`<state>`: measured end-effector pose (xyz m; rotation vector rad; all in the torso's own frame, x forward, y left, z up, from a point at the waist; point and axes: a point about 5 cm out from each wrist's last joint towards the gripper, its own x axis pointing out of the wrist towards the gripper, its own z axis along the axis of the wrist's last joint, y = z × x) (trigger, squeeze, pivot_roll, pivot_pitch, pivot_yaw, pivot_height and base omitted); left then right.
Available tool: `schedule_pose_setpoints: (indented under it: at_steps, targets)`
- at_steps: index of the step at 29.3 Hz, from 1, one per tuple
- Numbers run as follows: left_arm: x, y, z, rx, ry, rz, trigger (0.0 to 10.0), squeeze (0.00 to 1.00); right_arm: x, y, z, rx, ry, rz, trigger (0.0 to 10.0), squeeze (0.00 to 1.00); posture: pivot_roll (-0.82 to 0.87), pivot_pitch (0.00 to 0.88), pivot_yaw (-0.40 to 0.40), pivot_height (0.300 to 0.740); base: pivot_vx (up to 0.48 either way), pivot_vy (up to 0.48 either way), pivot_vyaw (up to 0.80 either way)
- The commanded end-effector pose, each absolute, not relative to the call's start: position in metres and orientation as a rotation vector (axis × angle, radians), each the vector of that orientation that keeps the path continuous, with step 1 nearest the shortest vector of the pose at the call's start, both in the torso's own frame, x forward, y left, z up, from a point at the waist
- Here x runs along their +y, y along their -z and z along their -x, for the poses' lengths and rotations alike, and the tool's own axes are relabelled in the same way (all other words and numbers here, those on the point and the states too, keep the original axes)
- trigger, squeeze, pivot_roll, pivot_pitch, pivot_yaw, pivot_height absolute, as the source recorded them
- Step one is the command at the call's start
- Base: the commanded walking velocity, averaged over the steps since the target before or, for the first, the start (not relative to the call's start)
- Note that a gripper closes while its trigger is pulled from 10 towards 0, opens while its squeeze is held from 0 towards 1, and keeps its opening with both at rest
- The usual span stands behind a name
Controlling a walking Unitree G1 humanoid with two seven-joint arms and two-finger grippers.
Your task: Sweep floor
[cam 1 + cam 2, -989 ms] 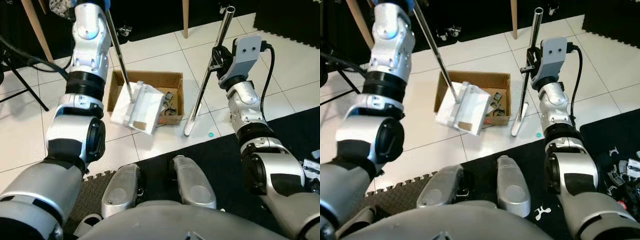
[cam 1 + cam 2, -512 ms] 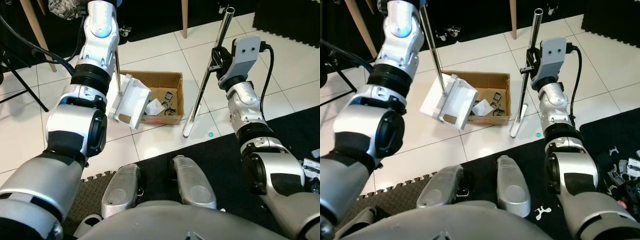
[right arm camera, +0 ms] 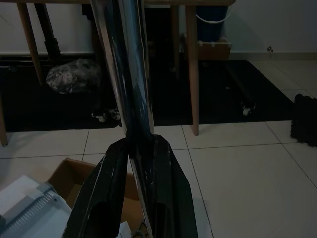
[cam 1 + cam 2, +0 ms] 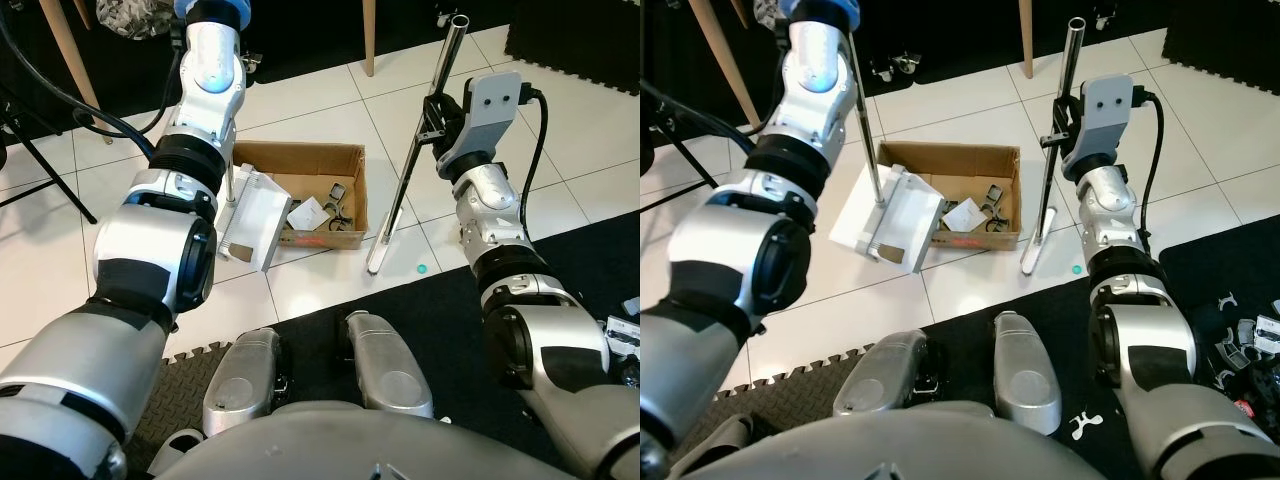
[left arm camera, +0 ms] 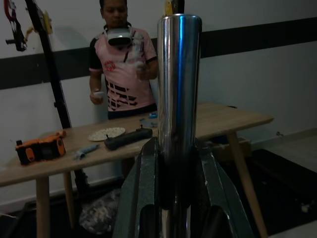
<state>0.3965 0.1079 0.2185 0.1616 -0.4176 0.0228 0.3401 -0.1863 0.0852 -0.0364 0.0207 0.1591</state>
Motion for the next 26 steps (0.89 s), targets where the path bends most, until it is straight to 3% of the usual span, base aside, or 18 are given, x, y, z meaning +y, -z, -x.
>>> schedule_pose_setpoints:
  at_steps: [1,9,26]
  targets:
    - [0.102,-0.223,-0.396,-0.435,-0.011,-0.094,10.0,0.00,-0.186,-0.089,-0.342,-0.004,-0.164,0.051,10.0,0.00,-0.05,0.045,0.016,0.740,0.000,0.000,0.00]
    - [0.106,-0.229,-0.400,-0.402,-0.031,0.008,10.0,0.00,-0.187,-0.089,-0.342,-0.001,-0.163,0.051,10.0,0.00,-0.04,0.049,0.013,0.740,0.000,0.000,0.00]
    - [0.110,-0.252,-0.414,-0.361,-0.040,-0.113,10.0,0.00,-0.185,-0.091,-0.345,0.003,-0.169,0.057,10.0,0.00,-0.05,0.063,0.010,0.740,0.000,0.000,0.00]
